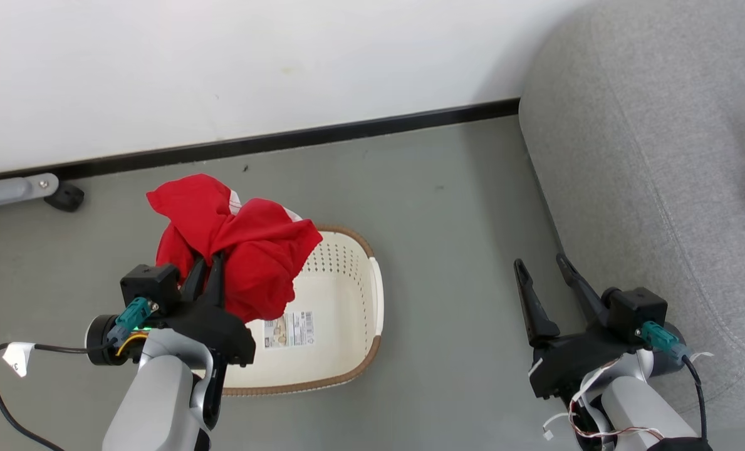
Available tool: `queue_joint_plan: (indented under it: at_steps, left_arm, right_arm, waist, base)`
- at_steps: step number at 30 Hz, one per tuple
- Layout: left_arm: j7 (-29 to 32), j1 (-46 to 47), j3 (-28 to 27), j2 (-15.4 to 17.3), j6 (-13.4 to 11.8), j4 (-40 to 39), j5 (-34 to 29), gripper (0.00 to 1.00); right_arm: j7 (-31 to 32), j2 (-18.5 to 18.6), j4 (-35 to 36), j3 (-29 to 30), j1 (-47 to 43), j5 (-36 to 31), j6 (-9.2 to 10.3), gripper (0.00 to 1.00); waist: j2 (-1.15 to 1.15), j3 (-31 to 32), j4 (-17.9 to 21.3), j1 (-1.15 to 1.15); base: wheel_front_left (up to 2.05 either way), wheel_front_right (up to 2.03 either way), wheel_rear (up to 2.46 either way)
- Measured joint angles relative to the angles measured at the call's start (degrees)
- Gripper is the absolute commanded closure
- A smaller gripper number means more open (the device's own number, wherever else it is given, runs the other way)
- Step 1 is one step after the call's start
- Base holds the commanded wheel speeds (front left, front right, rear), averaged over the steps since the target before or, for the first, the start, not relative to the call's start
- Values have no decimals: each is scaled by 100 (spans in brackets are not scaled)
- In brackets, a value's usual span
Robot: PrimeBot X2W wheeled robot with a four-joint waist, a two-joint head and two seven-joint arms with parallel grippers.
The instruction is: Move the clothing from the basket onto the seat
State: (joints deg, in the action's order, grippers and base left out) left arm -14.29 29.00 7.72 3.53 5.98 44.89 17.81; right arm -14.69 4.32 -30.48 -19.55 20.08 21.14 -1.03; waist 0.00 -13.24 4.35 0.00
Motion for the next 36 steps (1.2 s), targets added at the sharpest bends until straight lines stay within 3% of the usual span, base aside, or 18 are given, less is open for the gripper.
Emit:
queue_joint_plan:
  at_steps: [18,36]
  left_arm:
    - [-1,-724,-73,-14,-147,-1370,-36,100]
    - [-2,-744,11,56,-203,-3054,-207,100]
  right_arm:
    - [0,-29,-42,-82,-334,-85,1,0]
    - [0,-30,-2,-197,-443,-310,1,0]
  waist:
    - [0,656,-26,0]
    - [0,875,-38,0]
  base:
    - [0,0,0]
    - [0,0,0]
